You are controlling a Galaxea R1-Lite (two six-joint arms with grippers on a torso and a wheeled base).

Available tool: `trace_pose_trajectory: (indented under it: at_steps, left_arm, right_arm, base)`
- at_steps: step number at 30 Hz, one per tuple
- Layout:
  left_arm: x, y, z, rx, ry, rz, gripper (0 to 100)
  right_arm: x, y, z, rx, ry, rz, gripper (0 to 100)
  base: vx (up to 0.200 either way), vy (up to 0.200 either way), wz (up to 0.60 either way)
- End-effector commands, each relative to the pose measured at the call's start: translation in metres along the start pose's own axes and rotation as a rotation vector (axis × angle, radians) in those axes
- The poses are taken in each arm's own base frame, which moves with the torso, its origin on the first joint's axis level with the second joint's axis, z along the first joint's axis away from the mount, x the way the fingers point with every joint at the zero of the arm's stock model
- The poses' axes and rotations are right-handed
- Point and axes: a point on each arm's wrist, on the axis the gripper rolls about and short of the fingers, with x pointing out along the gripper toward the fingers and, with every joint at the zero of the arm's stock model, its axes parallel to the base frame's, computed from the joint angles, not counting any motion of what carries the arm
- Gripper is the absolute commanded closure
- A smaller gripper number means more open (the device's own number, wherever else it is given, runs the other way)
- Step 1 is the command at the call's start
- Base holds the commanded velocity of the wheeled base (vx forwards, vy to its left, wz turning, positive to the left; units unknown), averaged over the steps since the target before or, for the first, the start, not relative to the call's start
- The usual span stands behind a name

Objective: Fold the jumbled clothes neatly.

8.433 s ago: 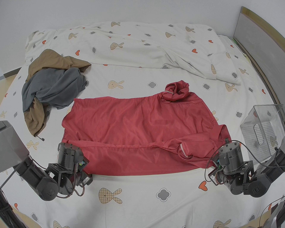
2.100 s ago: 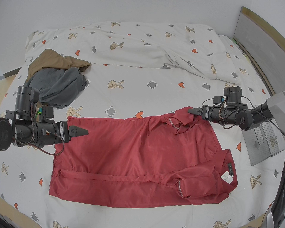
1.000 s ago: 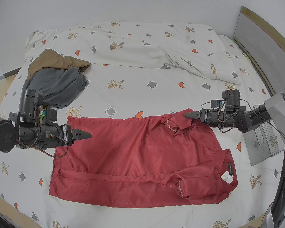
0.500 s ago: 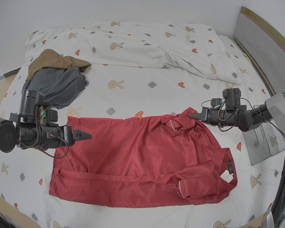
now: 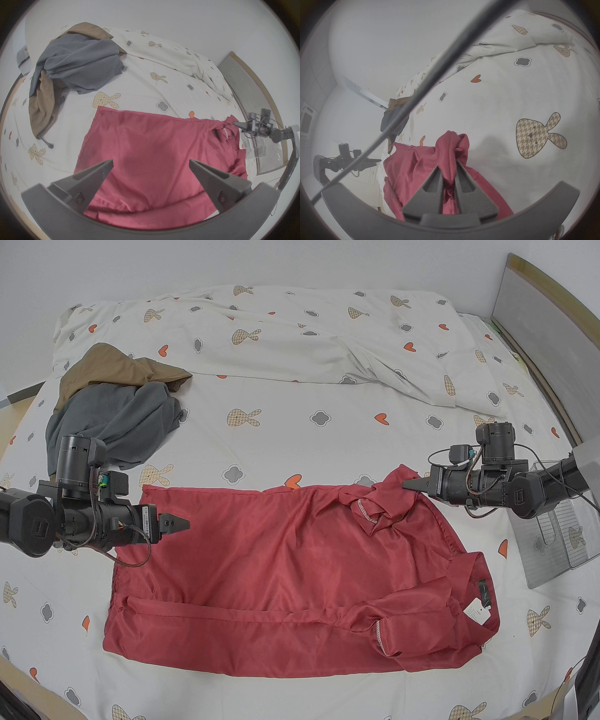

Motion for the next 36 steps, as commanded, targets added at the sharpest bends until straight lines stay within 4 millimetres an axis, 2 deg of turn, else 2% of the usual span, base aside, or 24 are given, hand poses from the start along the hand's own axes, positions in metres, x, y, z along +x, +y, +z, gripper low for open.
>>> trace_pose_trajectory:
  at_steps: [1,7,16,21,36]
  left_arm:
    - [0.039,0.027,0.001,0.001,-0.009,0.046,0]
    - [0.046,0.060,0.011,0.135,-0.077,0.031,0]
    - [0.054,0.100,0.013,0.270,-0.075,0.089,0]
    - [0.065,0.109,0.014,0.282,-0.116,0.031,0]
    - [0.100,0.121,0.022,0.346,-0.169,0.036,0]
  right_arm:
    - [-0.019,0.026,0.002,-0.032,-0.016,0.034,100]
    - [-0.020,0.041,-0.008,-0.049,0.007,0.054,100]
    - [-0.014,0.046,-0.015,-0.051,0.030,0.067,100]
    - [-0.014,0.048,-0.016,-0.053,0.032,0.071,100]
    - [-0.014,0.048,-0.018,-0.050,0.039,0.068,100]
  base:
    - [0.000,0.000,0.00]
    - [0.000,0.000,0.00]
    - [0.000,0.000,0.00]
    - [0.000,0.000,0.00]
    - [0.000,0.000,0.00]
